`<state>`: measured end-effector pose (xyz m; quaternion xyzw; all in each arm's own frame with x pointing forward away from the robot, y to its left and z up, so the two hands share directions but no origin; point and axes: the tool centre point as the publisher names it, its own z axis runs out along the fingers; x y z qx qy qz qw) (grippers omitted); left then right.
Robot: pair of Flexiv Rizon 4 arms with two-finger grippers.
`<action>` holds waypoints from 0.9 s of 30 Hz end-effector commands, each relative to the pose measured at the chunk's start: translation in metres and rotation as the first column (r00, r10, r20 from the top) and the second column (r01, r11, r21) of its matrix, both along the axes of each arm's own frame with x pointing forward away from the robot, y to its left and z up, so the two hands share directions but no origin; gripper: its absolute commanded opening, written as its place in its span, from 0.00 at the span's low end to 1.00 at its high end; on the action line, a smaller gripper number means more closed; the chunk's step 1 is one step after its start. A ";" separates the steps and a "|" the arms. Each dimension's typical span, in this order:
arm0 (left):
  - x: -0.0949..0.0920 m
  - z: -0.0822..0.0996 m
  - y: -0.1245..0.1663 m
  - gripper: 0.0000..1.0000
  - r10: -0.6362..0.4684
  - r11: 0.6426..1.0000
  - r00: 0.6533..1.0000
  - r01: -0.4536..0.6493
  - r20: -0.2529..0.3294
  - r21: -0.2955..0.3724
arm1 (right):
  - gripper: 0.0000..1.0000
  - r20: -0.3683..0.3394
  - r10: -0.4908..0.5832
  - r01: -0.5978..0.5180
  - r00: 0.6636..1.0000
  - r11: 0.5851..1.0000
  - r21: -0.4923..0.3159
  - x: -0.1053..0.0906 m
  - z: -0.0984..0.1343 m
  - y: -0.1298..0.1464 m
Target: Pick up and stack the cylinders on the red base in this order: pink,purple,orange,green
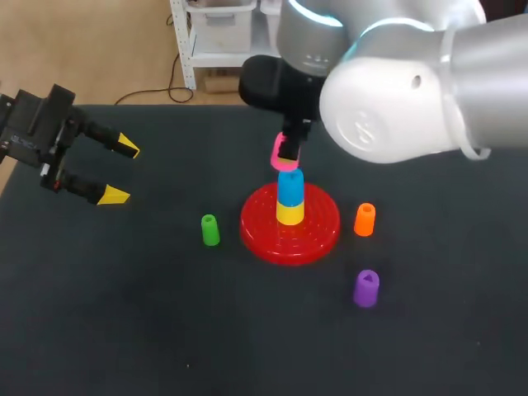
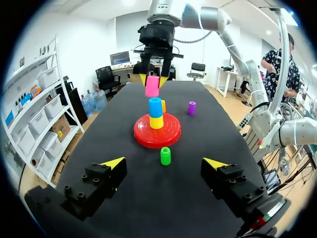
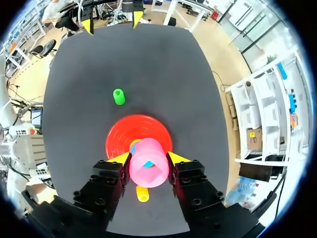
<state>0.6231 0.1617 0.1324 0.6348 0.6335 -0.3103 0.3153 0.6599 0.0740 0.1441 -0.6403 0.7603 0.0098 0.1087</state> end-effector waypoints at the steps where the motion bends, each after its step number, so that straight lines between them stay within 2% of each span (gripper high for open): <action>1: 0.001 -0.001 0.000 1.00 -0.002 1.000 1.000 0.002 0.000 0.000 | 0.00 -0.025 -0.015 0.015 1.000 1.000 -0.016 0.002 0.000 0.000; 13: 0.001 -0.001 0.000 1.00 -0.002 1.000 1.000 0.002 0.000 0.000 | 0.00 -0.052 -0.039 0.039 0.998 0.999 0.000 -0.012 -0.007 -0.009; 16: 0.001 -0.001 0.000 1.00 -0.002 1.000 1.000 0.002 0.000 0.000 | 0.00 -0.047 -0.029 0.028 0.998 0.999 -0.023 -0.016 -0.013 -0.008; 27: 0.001 -0.001 0.000 1.00 -0.002 1.000 1.000 0.002 0.000 0.000 | 0.00 -0.066 -0.060 0.059 0.996 0.998 -0.011 -0.009 -0.022 -0.008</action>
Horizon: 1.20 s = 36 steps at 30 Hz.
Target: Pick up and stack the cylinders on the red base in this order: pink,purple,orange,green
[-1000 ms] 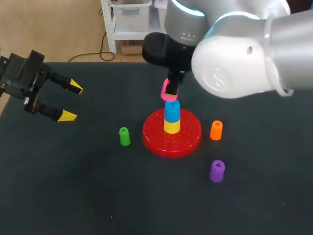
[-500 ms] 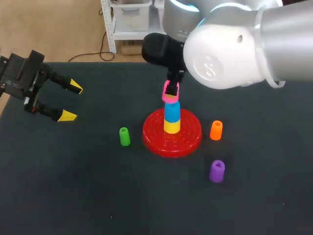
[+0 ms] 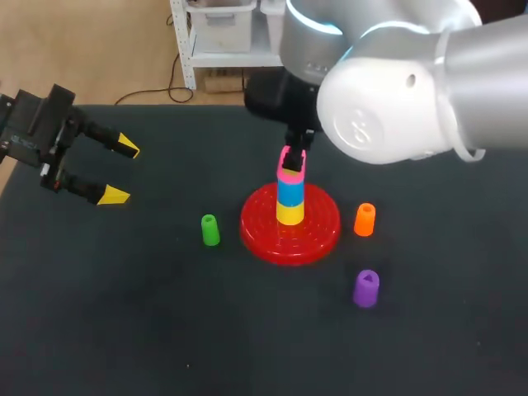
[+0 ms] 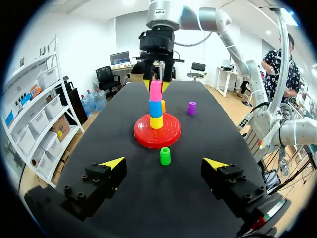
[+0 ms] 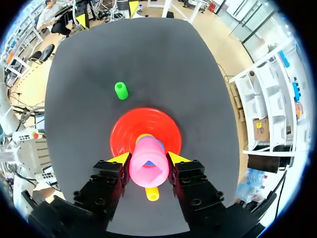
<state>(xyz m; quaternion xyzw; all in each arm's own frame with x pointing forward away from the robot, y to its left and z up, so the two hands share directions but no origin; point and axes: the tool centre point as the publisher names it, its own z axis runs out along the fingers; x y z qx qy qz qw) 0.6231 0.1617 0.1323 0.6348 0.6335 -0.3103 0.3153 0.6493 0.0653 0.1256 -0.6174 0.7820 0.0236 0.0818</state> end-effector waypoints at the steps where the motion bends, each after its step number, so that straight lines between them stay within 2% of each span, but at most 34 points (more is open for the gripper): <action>1: 0.001 -0.001 0.001 1.00 -0.002 1.000 1.000 0.002 0.000 0.000 | 0.00 -0.004 -0.002 0.002 1.000 1.000 -0.002 0.002 -0.005 0.000; 36: 0.001 -0.001 0.001 1.00 -0.002 1.000 1.000 0.002 0.000 0.000 | 0.00 -0.005 -0.021 0.021 1.000 1.000 -0.002 0.006 -0.018 0.001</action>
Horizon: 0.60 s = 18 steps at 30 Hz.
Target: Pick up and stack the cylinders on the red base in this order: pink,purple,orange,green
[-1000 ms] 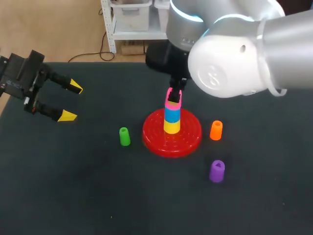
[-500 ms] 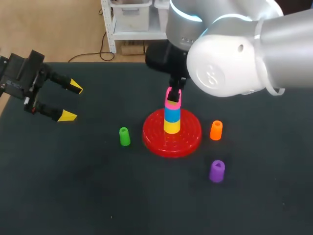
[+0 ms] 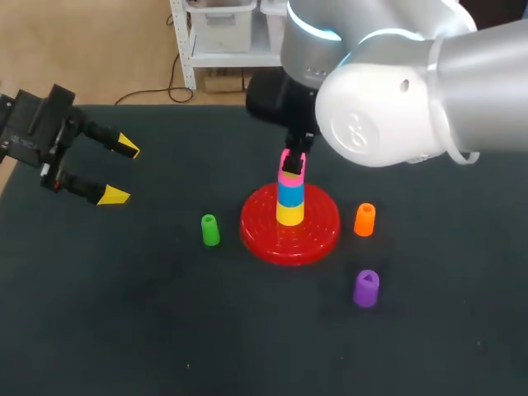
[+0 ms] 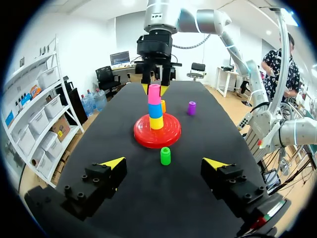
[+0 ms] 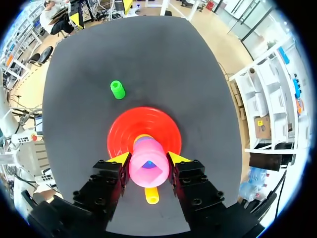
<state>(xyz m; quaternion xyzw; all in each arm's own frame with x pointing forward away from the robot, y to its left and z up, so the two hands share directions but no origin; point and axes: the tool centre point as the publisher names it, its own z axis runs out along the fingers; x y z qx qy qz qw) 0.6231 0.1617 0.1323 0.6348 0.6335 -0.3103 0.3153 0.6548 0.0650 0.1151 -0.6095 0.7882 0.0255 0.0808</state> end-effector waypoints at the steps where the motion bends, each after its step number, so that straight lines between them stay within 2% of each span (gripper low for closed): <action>1: 0.001 -0.001 0.001 1.00 -0.002 1.000 1.000 0.002 0.000 0.000 | 0.00 -0.003 -0.001 0.001 1.000 1.000 -0.009 0.001 -0.009 0.001; 17: 0.001 -0.001 0.001 1.00 -0.002 1.000 1.000 0.002 0.000 0.000 | 0.00 -0.001 -0.013 0.013 1.000 1.000 0.007 0.002 -0.006 0.002; 18: 0.001 -0.001 0.001 1.00 -0.002 1.000 1.000 0.002 0.000 0.000 | 0.41 0.015 -0.019 0.019 1.000 1.000 0.003 0.002 -0.005 0.002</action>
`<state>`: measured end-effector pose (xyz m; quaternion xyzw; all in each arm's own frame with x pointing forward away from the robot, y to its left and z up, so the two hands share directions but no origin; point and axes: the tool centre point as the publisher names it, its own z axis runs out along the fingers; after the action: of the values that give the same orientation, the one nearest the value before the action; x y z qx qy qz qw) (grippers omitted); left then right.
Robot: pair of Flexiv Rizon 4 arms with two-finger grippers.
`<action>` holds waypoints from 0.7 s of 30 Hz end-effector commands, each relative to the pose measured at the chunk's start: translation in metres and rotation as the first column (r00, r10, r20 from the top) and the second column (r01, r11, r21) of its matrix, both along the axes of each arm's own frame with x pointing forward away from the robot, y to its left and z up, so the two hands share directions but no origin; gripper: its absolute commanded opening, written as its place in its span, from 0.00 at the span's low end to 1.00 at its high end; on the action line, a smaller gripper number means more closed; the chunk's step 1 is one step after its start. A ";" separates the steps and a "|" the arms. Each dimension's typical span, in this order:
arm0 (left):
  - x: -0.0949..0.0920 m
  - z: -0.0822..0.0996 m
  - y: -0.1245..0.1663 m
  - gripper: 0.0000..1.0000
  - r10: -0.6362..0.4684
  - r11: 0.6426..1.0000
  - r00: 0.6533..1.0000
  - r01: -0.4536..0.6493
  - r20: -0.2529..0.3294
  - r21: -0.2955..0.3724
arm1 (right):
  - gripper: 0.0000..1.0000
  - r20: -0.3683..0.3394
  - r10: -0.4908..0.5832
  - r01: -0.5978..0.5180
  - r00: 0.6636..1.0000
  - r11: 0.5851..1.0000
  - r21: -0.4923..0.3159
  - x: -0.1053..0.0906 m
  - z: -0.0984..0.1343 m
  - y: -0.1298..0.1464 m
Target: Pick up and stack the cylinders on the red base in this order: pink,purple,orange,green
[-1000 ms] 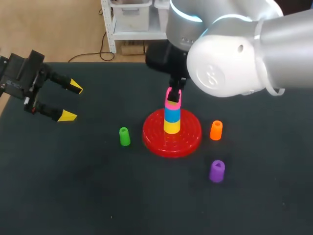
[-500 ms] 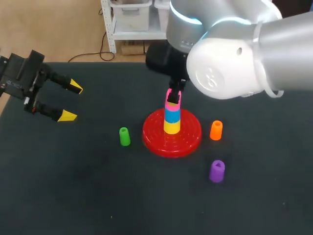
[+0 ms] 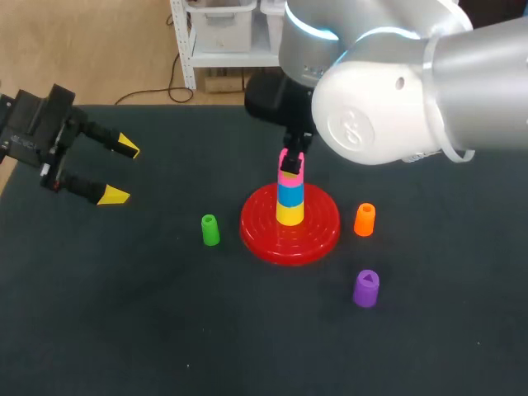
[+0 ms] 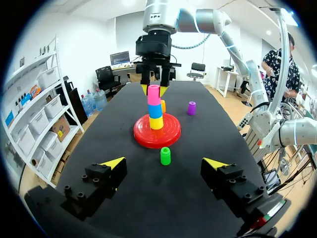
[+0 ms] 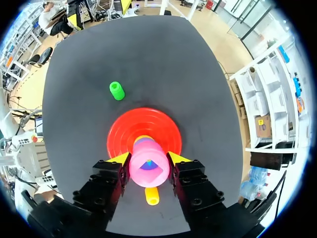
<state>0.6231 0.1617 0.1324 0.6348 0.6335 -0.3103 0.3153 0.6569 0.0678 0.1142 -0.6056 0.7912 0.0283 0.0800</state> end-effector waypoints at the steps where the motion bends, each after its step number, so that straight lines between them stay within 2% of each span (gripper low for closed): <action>1: 0.001 -0.001 0.001 1.00 -0.002 1.000 1.000 0.002 0.000 0.000 | 1.00 0.017 -0.013 0.013 1.000 1.000 0.013 0.000 -0.004 0.000; 7: 0.001 -0.001 0.001 1.00 -0.002 1.000 1.000 0.002 0.000 0.000 | 1.00 0.018 -0.013 0.012 1.000 1.000 0.024 -0.002 0.002 -0.001; 10: 0.001 -0.001 0.001 1.00 -0.002 1.000 1.000 0.002 0.000 0.000 | 1.00 0.041 -0.022 0.021 0.999 0.999 0.041 -0.001 0.011 -0.001; 16: 0.001 -0.001 0.001 1.00 -0.002 1.000 1.000 0.002 0.000 0.000 | 1.00 0.101 -0.023 0.014 0.995 0.997 0.081 -0.004 0.047 -0.007; 21: 0.001 -0.001 0.001 1.00 -0.002 1.000 1.000 0.002 0.000 0.000 | 1.00 0.119 -0.017 0.005 0.993 0.995 0.102 -0.020 0.070 -0.028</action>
<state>0.6232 0.1617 0.1324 0.6348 0.6335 -0.3103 0.3153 0.6595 0.0613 0.1702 -0.5990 0.7882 0.0304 0.1378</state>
